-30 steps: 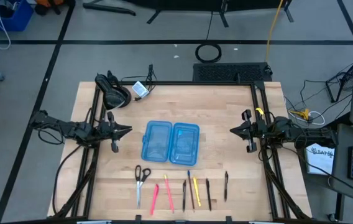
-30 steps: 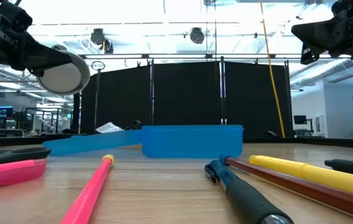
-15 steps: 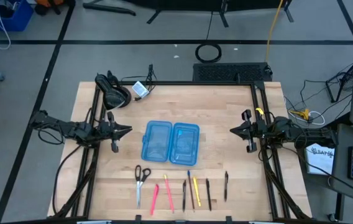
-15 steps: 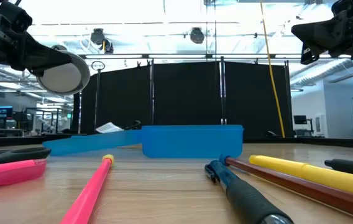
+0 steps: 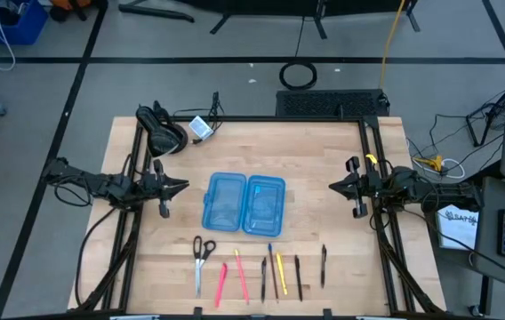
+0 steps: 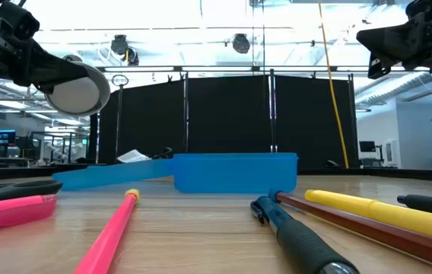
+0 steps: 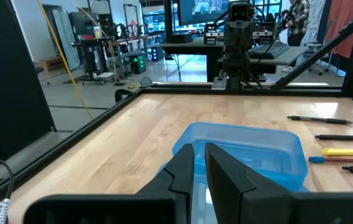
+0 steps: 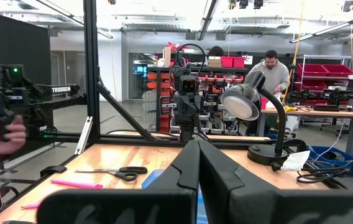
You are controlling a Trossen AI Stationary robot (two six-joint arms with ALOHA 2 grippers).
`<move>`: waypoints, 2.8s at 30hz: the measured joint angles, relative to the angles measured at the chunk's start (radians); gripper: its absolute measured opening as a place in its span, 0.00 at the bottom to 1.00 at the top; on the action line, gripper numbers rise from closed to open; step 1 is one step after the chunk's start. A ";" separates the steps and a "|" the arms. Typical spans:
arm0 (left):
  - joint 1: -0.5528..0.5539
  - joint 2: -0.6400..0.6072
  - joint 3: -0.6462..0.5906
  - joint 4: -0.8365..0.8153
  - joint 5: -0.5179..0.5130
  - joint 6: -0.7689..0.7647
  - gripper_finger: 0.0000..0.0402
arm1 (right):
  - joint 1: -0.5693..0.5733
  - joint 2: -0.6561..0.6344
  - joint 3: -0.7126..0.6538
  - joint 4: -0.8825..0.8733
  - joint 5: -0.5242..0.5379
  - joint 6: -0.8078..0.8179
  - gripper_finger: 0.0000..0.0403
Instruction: Pick & place school supplies into a supply box
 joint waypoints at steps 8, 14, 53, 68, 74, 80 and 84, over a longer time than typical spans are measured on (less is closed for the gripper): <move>0.000 0.000 0.000 0.040 0.001 0.000 0.12 | 0.000 0.000 0.000 0.008 0.000 0.031 0.00; 0.000 0.000 0.000 0.063 0.000 0.011 0.12 | 0.000 0.000 0.000 0.018 0.000 0.117 0.00; 0.000 0.000 0.000 0.262 -0.018 0.343 0.12 | 0.370 1.133 1.227 -1.091 0.540 0.867 0.33; 0.000 0.000 0.000 0.314 -0.018 0.405 0.12 | 0.609 1.496 1.298 -1.413 0.344 1.701 0.33; 0.000 0.000 0.000 0.373 -0.011 0.525 0.12 | 0.692 1.528 1.234 -1.347 0.321 2.019 0.33; 0.000 0.000 0.000 0.368 -0.009 0.597 0.12 | 0.742 1.536 1.171 -1.162 0.310 2.179 0.38; 0.000 0.000 0.000 0.324 -0.009 0.579 0.12 | 0.735 1.594 1.175 -1.090 0.310 2.189 0.41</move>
